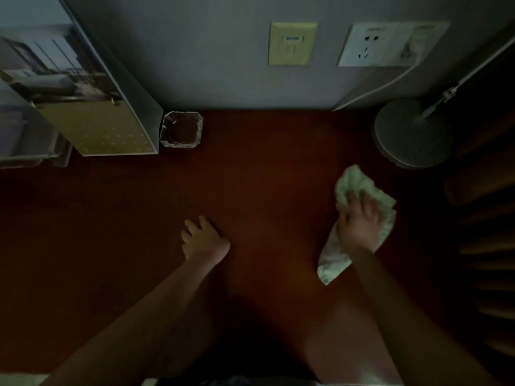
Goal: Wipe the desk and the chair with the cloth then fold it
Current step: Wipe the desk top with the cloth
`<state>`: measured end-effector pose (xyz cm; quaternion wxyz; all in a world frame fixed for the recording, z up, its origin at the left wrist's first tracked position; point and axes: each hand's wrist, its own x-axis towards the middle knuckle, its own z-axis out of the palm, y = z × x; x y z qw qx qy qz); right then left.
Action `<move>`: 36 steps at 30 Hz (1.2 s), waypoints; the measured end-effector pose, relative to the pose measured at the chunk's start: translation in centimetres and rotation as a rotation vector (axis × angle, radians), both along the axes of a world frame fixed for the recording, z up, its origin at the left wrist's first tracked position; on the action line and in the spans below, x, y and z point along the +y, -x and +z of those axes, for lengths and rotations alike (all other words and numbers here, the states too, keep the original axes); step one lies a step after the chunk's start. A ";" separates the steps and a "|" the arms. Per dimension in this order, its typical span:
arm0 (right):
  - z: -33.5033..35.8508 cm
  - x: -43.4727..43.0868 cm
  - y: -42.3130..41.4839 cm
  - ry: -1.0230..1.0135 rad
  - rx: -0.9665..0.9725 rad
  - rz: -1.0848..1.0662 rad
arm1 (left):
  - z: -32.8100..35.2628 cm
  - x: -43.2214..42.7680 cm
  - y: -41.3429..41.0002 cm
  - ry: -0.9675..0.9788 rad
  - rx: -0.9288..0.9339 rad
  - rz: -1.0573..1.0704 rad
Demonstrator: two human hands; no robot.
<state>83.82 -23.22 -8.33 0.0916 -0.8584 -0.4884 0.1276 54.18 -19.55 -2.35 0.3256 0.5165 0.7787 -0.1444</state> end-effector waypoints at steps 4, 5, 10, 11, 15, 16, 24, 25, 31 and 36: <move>0.4 0.8 1.4 0.033 0.000 -0.188 | -0.4 2.3 -1.2 -0.058 -0.014 -0.056; 0.4 0.9 2.6 0.042 -0.003 -0.171 | -0.4 2.9 -1.5 -0.071 -0.010 -0.074; 0.2 0.8 10.0 0.037 -0.035 0.300 | -1.1 4.9 -2.4 -0.123 0.013 -0.123; 0.1 0.6 11.4 0.033 -0.015 0.420 | -1.3 4.9 -2.4 -0.139 0.028 -0.141; -0.3 -0.6 14.6 -0.014 -0.012 0.720 | -2.1 3.6 -1.5 -0.258 0.087 -0.228; -0.5 -0.6 14.5 -0.036 -0.027 0.738 | -2.3 3.2 -1.1 -0.288 0.091 -0.245; -0.9 7.2 5.2 -0.123 -0.001 0.754 | -2.9 3.1 1.4 -0.328 0.100 -0.368; -0.9 9.3 3.2 -0.117 -0.003 0.645 | -2.8 3.2 1.4 -0.335 0.098 -0.374; 0.8 18.2 -4.4 0.052 0.036 0.190 | -2.7 3.4 1.4 -0.347 0.097 -0.364; 0.5 15.8 3.6 -0.007 -0.059 0.318 | -3.0 3.3 0.8 -0.357 0.085 -0.333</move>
